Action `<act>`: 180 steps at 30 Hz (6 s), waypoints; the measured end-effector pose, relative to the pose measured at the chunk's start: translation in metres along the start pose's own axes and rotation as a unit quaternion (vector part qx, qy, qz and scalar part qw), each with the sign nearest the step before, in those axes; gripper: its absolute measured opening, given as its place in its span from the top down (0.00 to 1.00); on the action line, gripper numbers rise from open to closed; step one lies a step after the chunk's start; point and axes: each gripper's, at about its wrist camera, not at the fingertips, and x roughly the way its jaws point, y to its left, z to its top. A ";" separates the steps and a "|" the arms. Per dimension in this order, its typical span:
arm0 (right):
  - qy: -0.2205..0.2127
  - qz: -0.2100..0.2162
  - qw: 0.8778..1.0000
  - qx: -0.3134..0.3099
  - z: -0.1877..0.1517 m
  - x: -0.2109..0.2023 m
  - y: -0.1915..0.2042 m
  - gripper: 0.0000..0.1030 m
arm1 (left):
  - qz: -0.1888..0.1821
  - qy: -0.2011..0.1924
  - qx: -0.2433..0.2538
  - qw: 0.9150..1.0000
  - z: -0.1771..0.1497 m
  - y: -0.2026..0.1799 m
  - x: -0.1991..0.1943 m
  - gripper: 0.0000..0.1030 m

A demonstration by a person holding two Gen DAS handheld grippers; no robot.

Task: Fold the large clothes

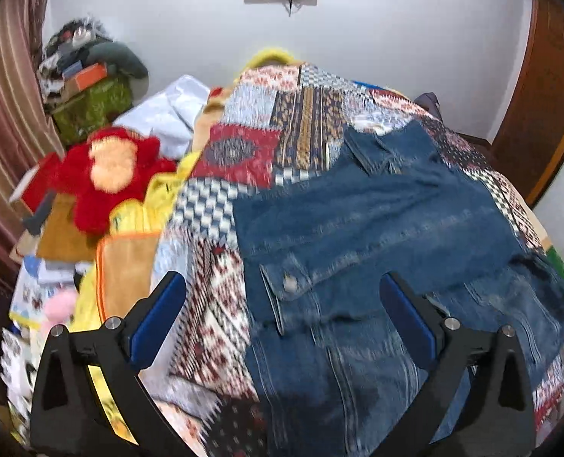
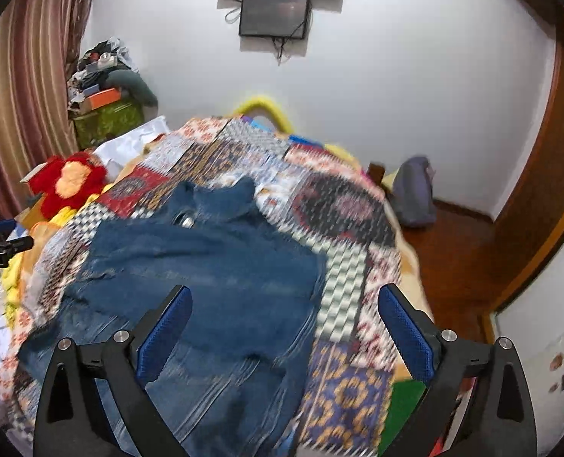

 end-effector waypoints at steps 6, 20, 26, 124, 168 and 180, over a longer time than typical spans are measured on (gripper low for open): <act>0.062 0.044 0.996 0.037 -0.055 0.003 0.004 0.05 | -0.018 0.053 -0.047 0.997 -0.048 0.010 0.007 0.00; 0.142 0.094 0.975 0.143 -0.147 0.025 0.008 0.05 | -0.069 0.187 -0.198 0.960 -0.159 0.041 0.058 0.00; 0.145 0.117 0.971 0.153 -0.156 0.032 0.009 0.05 | -0.086 0.178 -0.227 0.954 -0.176 0.033 0.053 0.01; 0.203 0.107 0.973 0.012 0.007 0.276 0.008 0.83 | -0.004 0.119 0.072 0.990 0.075 -0.035 0.221 0.11; 0.126 0.098 0.981 -0.110 0.018 0.229 0.132 0.83 | -0.057 0.044 0.097 0.993 0.068 -0.058 0.149 0.06; 0.161 0.078 0.973 -0.146 -0.018 0.248 0.112 0.82 | -0.053 0.098 0.082 0.990 0.026 -0.060 0.189 0.05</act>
